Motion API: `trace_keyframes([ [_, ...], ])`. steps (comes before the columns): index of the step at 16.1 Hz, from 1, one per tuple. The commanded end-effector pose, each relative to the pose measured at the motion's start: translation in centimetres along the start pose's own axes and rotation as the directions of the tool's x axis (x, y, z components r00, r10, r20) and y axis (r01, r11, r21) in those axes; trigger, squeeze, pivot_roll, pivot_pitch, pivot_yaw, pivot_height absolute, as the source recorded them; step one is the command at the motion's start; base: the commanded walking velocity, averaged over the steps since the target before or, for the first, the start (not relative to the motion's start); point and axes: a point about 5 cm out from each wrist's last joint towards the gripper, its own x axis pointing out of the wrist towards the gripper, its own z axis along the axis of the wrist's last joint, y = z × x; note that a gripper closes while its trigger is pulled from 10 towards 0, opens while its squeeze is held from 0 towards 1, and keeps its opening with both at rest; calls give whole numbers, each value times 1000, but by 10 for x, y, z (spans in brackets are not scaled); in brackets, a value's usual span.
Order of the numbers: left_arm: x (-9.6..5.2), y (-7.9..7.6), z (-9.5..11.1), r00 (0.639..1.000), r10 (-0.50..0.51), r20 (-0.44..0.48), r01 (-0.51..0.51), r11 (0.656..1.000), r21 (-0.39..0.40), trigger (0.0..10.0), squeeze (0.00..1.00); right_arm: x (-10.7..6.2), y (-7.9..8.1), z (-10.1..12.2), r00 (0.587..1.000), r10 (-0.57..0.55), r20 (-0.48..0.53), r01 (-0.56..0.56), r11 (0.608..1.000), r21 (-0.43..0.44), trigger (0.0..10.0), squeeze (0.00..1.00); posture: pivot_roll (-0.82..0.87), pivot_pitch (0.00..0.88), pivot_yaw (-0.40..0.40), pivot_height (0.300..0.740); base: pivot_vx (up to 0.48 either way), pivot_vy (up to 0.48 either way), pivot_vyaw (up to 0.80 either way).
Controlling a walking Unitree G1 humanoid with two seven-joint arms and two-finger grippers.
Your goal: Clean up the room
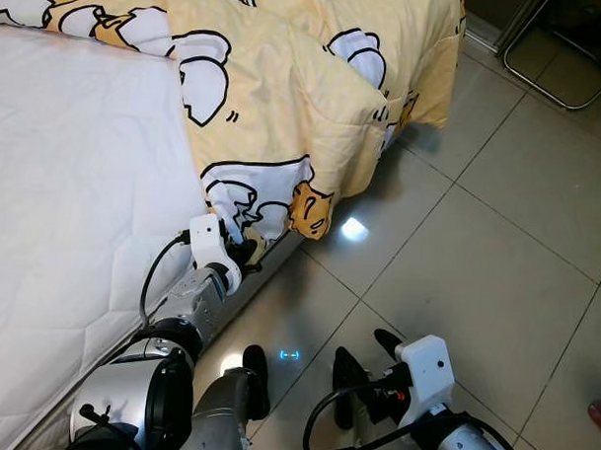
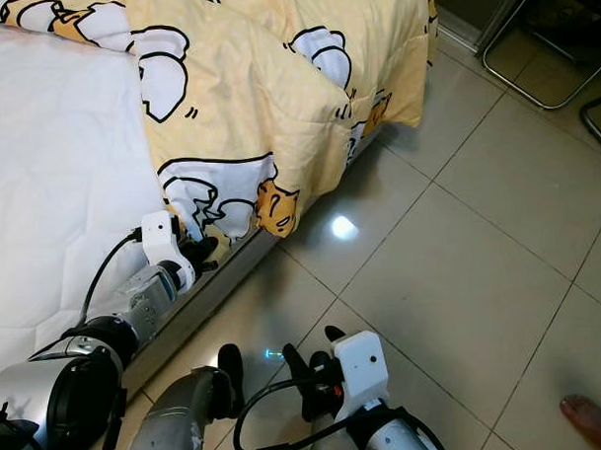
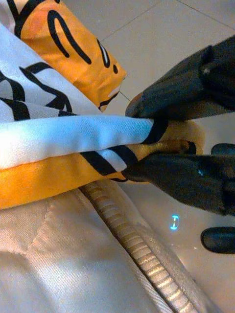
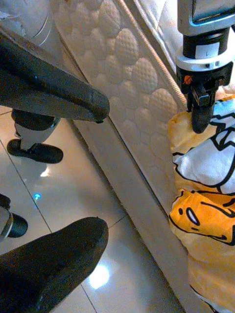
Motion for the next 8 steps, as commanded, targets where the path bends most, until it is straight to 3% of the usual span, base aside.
trace_keyframes([
  [1,-2,2,-11,999,14,-39,-14,1000,4,0,0,-4,0,-8,999,-1,-42,2,1000,20,10000,0,-257,376,6,740,0,0,0],
  [4,-5,5,-20,998,31,-61,-28,998,48,0,0,-6,3,-8,999,2,-41,-1,1000,21,10000,0,-259,378,6,740,0,0,0],
  [8,-16,24,-41,992,35,-123,-18,991,136,0,0,-5,4,-5,999,6,-35,-6,1000,17,10000,0,-256,371,15,740,0,0,0],
])
